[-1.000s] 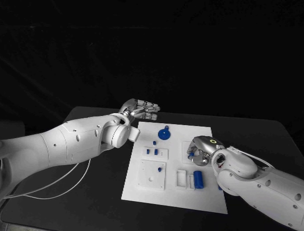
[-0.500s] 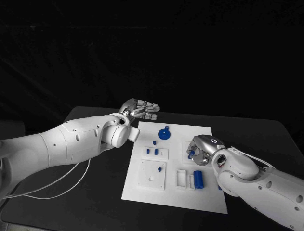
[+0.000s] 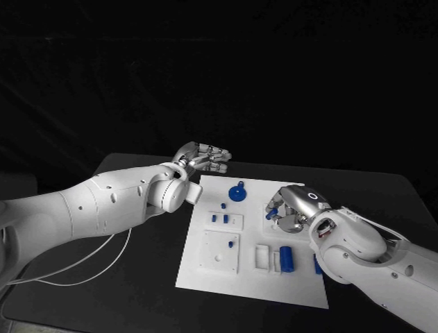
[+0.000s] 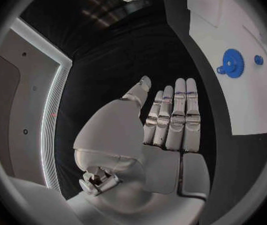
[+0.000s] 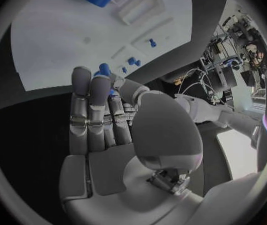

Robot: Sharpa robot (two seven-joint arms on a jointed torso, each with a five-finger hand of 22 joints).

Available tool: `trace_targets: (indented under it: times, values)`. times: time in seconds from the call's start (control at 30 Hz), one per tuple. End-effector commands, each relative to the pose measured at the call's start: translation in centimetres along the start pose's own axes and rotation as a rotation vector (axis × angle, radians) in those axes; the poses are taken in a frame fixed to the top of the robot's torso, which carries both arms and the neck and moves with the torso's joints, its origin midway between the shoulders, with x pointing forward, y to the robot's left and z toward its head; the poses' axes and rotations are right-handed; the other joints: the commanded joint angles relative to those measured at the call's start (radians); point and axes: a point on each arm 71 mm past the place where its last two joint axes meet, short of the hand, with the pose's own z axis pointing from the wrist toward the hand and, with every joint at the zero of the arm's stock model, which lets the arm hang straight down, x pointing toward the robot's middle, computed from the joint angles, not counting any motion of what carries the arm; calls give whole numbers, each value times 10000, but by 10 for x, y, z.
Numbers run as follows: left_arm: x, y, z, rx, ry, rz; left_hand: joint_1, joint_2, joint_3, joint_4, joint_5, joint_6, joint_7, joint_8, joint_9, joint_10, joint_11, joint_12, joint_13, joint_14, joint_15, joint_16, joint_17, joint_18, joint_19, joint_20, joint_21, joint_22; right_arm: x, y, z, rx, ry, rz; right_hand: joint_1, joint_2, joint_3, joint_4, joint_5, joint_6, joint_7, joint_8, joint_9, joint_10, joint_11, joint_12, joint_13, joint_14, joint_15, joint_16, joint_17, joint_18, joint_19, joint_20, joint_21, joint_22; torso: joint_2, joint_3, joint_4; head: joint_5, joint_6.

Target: Assemble the parts on the task board

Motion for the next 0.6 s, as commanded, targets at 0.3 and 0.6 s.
trace_targets:
  times: [0.3, 0.6]
  values:
    - [8, -3, 4, 120, 198, -155, -11, 106, -328, 114, -189, -88, -27, 16, 17, -69, 12, -2, 11, -51, -7, -23, -16, -51, 33, 47, 8, -87, 2, 44, 6, -1075, 119, 267, -31, 45, 39, 10, 20, 85, -9, 2, -5, 786, -488, 65, 50, -13, -80, -85, 42, 165, 105, -58, -103, 57, 9, -2, 7, 31, 61]
    - [15, -4, 6, 135, 333, -237, -142, 131, -688, 270, -217, -86, -25, -9, 16, -75, 18, -7, 8, -62, 3, -20, -67, -82, 50, 47, -21, -186, 27, 80, 11, -1844, 622, 322, -56, 70, 20, -20, 23, 78, -4, 0, -5, 781, -487, 64, 51, -6, -84, -116, 65, 165, 123, -64, -156, 107, 21, -3, 28, 156, 0]
